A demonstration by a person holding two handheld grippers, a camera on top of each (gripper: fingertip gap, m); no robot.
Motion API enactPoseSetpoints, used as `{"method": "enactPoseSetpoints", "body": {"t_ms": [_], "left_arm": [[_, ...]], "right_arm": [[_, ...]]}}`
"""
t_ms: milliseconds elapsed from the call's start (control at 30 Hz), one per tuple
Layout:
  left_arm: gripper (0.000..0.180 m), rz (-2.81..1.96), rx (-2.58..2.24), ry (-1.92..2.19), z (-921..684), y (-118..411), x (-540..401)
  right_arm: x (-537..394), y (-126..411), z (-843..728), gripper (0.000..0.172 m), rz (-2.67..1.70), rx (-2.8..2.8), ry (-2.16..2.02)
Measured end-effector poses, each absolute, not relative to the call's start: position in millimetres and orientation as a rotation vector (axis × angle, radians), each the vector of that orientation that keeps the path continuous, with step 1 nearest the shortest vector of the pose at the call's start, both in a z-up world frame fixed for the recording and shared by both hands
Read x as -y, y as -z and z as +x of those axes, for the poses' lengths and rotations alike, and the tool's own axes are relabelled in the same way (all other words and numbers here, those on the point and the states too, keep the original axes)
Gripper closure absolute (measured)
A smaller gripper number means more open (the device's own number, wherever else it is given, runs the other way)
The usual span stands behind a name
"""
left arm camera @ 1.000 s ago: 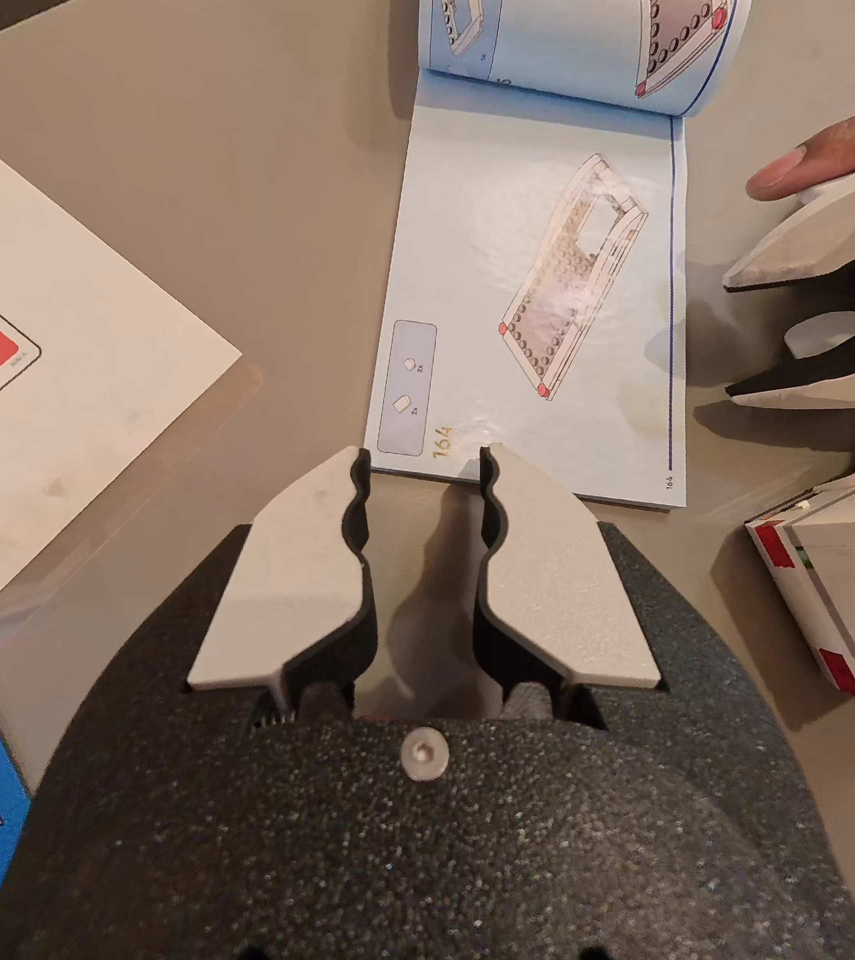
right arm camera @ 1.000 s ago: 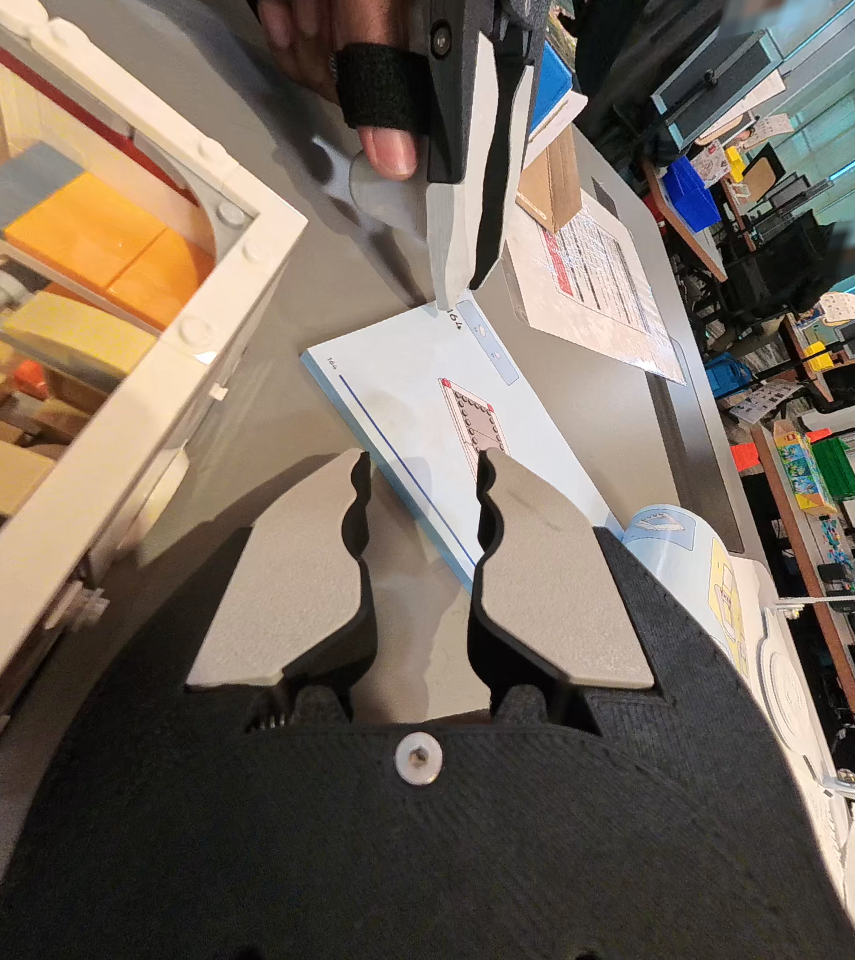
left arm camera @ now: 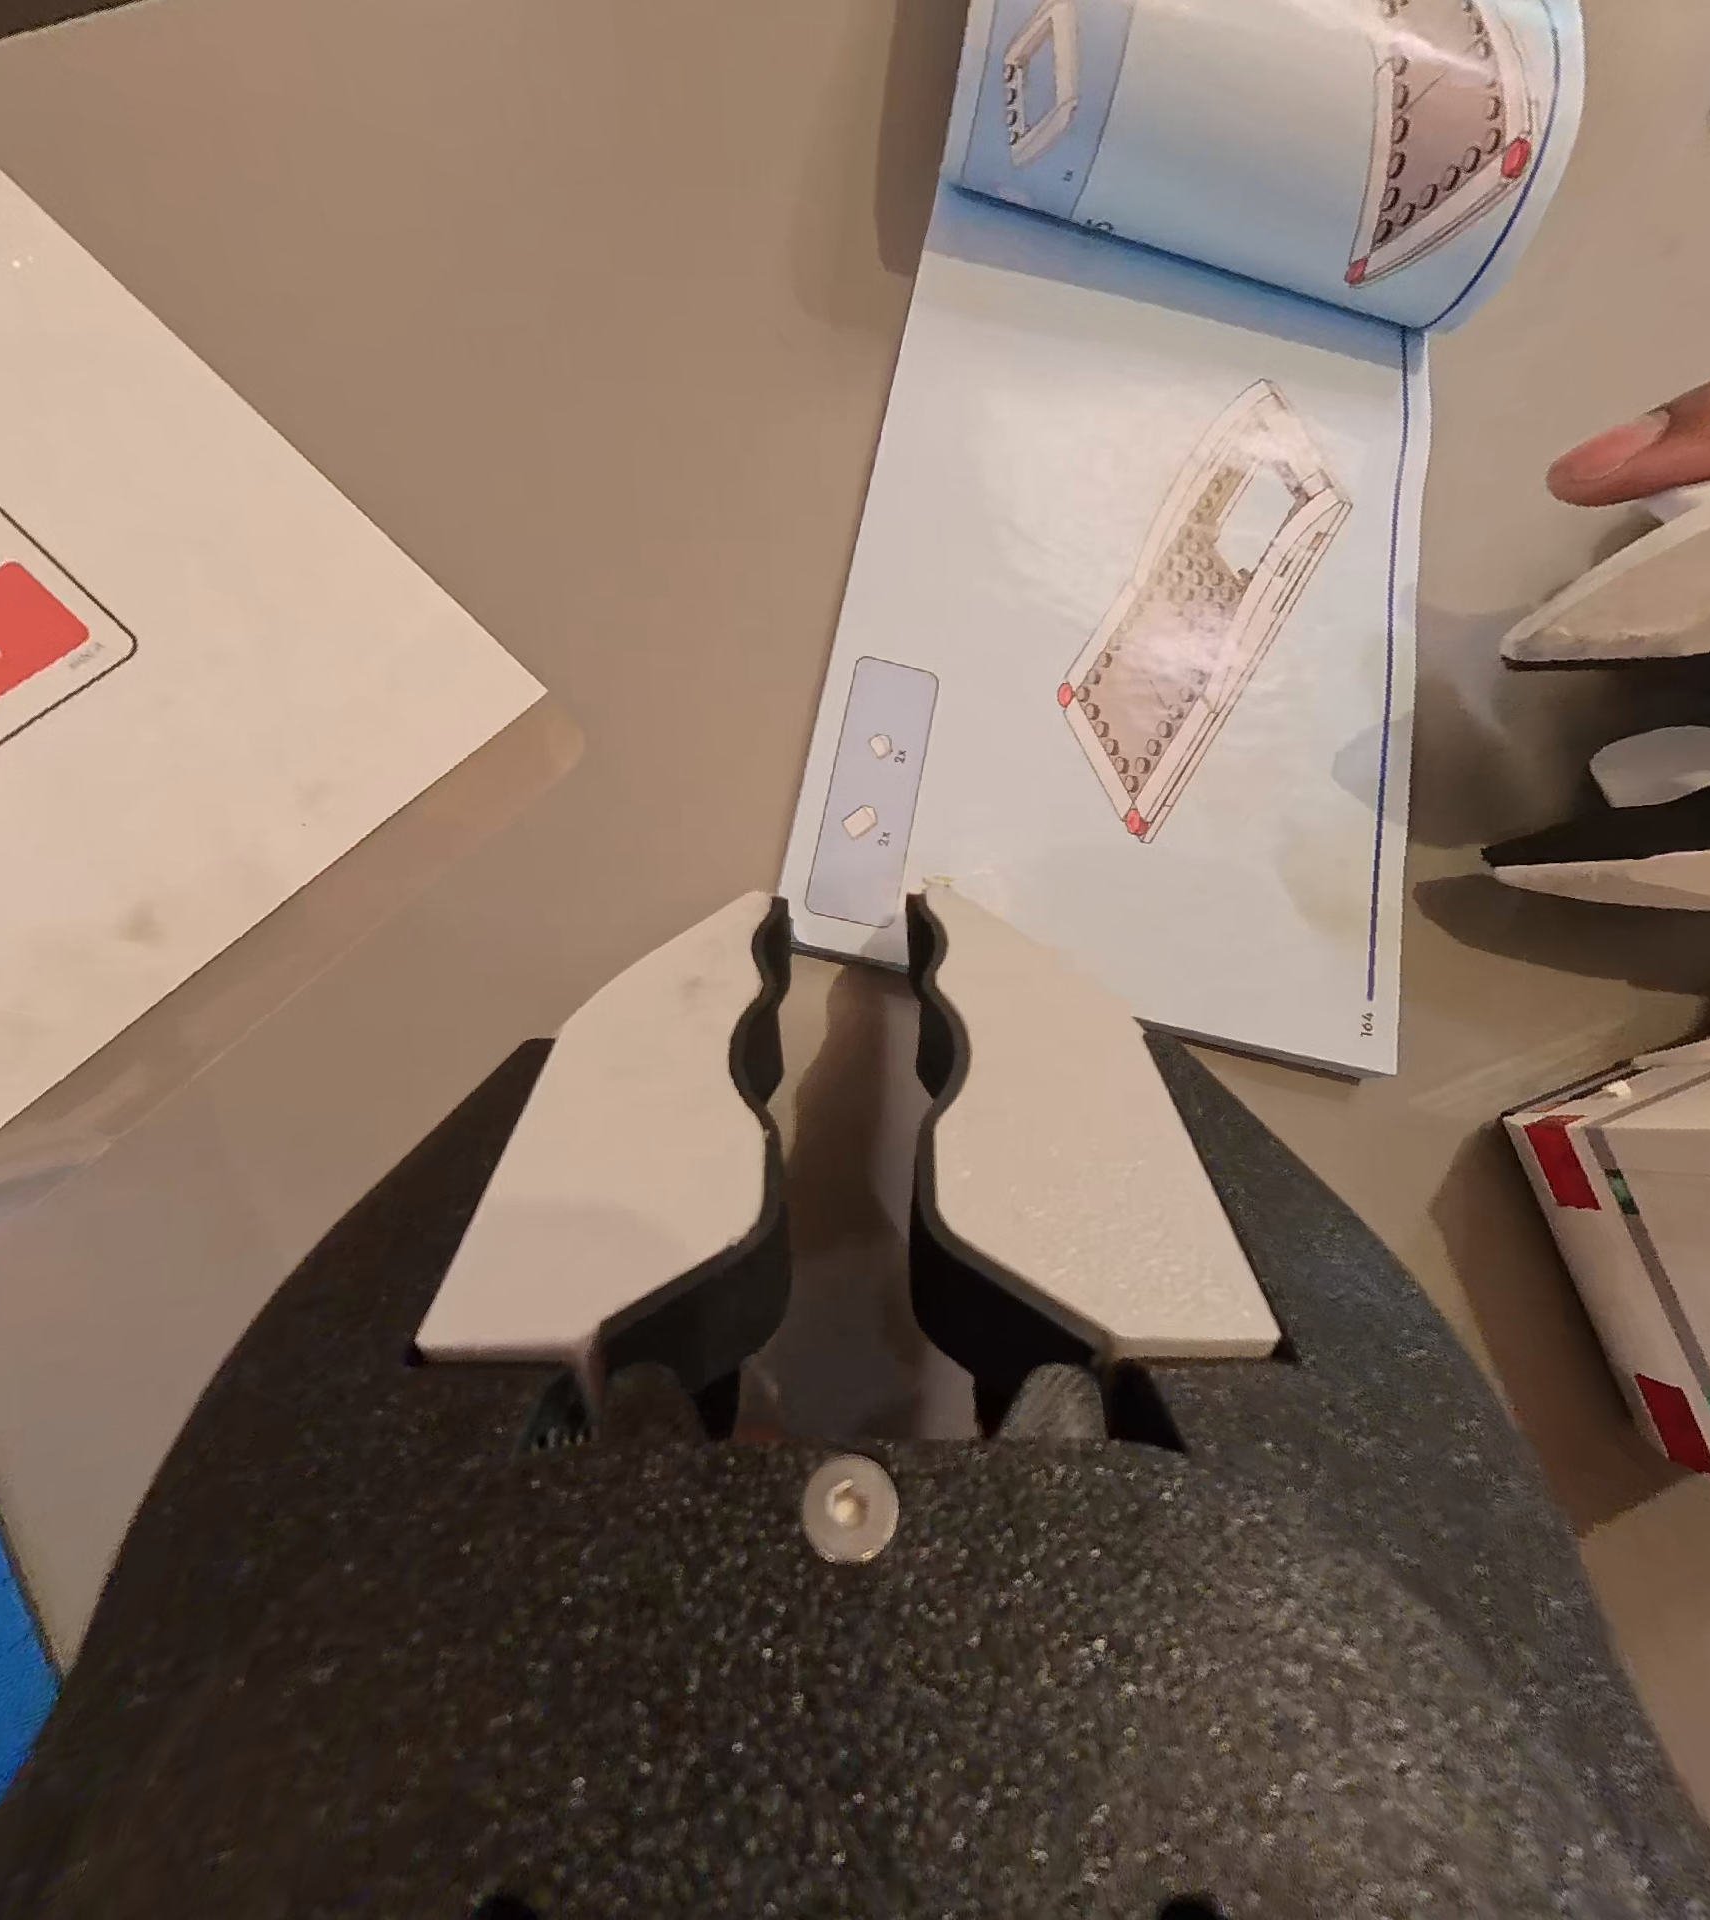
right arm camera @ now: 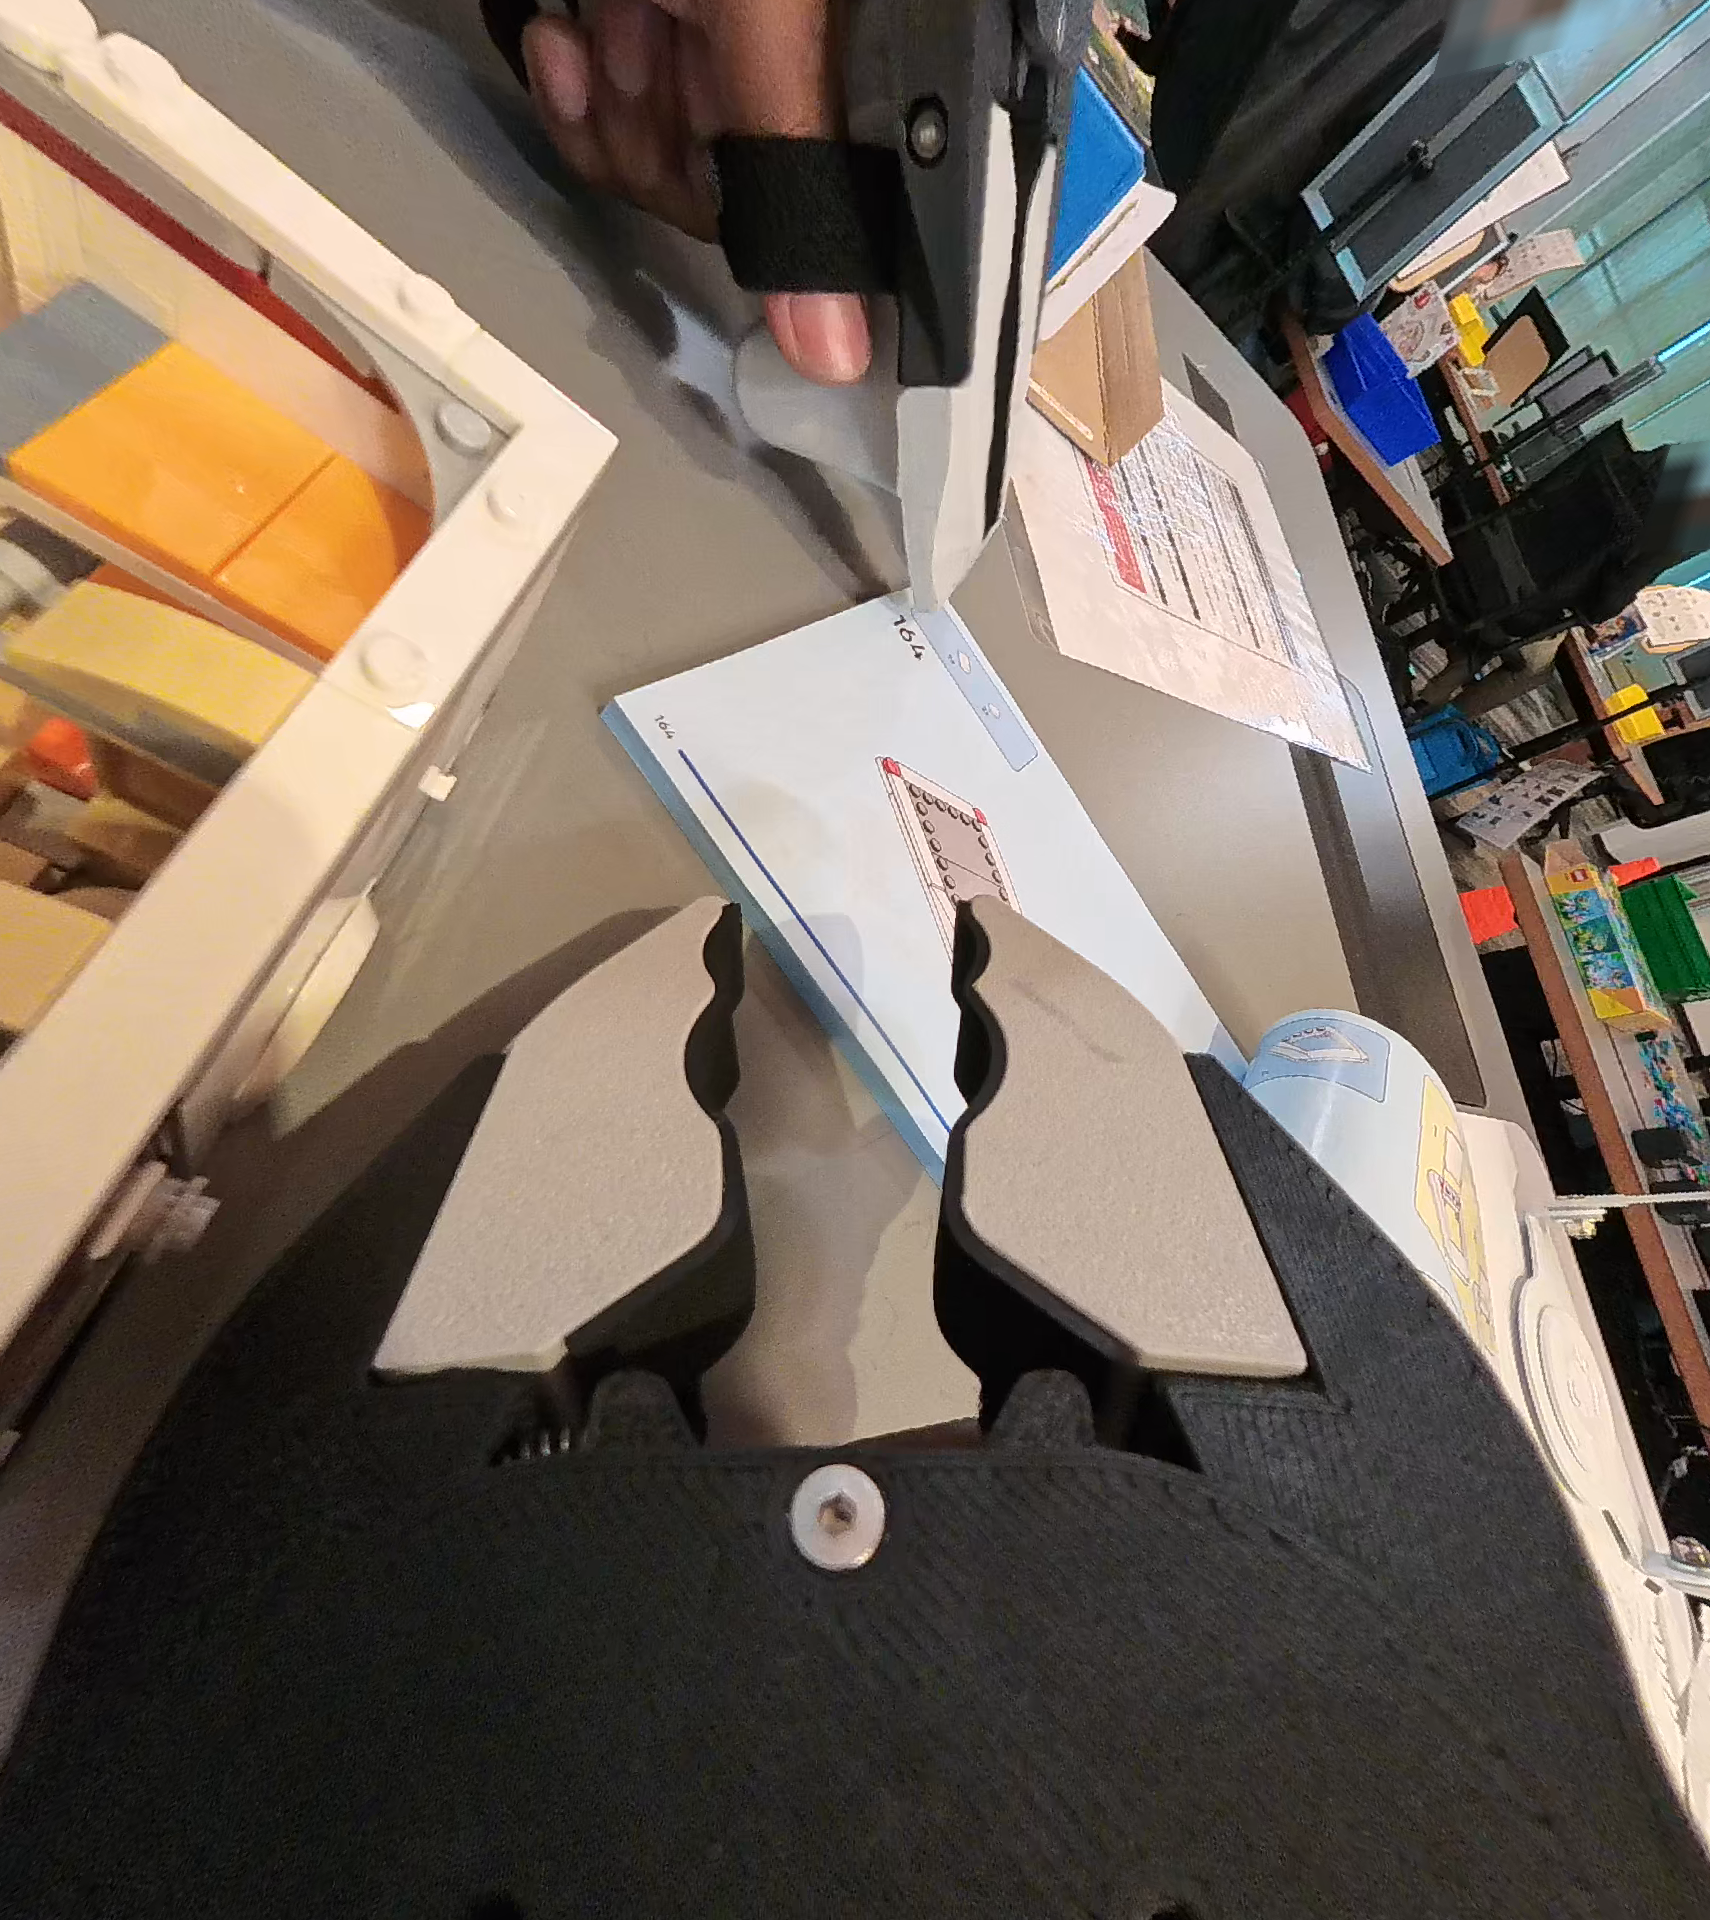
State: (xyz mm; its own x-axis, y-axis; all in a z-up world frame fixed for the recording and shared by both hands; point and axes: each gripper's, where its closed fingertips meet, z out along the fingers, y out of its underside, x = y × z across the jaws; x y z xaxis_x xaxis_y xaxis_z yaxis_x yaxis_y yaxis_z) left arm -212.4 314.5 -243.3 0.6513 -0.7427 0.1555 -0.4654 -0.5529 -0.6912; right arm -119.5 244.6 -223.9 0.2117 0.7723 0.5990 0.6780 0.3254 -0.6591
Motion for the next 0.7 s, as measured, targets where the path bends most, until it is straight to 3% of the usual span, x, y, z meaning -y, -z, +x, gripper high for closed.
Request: {"method": "enactPoseSetpoints", "body": {"t_ms": [300,700], "left_arm": [[0.180,-2.267,-0.860,0.580,-217.9,245.2,-320.5],[0.180,-2.245,-0.833,0.663,-214.4,238.2,-318.7]], "right_arm": [[-244.6,223.9,-119.5,0.133,-1.387,1.501,-0.107],[-246.9,223.3,-118.1,0.133,-1.379,1.493,-0.087]]}}
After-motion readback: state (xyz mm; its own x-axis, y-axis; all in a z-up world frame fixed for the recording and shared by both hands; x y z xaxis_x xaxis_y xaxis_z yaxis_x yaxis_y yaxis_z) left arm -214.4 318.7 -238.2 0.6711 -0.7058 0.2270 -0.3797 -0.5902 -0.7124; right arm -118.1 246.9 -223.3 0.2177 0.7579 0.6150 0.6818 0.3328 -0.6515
